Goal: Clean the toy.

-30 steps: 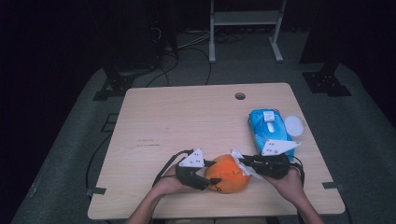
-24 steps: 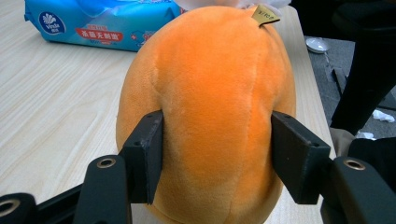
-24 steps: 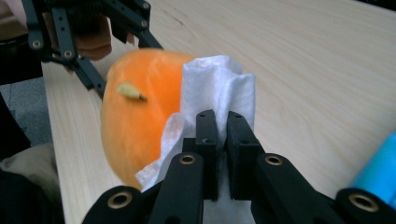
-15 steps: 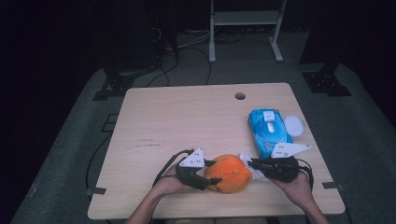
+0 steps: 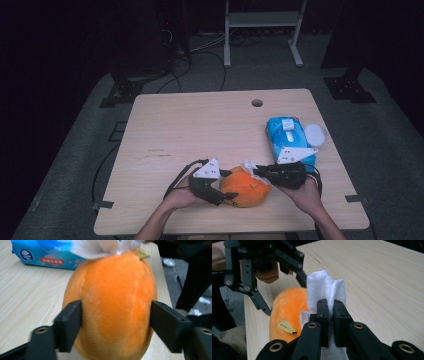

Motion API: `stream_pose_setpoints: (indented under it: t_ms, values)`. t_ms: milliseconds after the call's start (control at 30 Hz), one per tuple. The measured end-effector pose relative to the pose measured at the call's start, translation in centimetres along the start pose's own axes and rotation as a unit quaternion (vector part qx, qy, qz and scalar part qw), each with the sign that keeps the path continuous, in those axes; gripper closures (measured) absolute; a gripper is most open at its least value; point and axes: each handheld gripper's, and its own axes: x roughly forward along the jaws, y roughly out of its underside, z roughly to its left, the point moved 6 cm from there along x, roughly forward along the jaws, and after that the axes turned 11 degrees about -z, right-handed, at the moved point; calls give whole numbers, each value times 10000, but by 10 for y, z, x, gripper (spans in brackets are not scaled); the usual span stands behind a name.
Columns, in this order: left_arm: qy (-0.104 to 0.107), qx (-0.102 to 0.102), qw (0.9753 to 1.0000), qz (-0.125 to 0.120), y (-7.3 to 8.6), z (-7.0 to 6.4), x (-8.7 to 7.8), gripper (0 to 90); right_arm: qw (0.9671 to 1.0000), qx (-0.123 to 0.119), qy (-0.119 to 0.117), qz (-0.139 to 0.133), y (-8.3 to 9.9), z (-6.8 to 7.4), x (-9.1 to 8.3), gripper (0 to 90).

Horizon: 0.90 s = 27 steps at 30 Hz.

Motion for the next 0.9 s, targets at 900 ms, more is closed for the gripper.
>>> stream_pose_setpoints:
  t_ms: [900]
  values:
    - [-579,292,9976,-258,-11,16,-5,395,9995,-214,106,-199,-14,8,9,840]
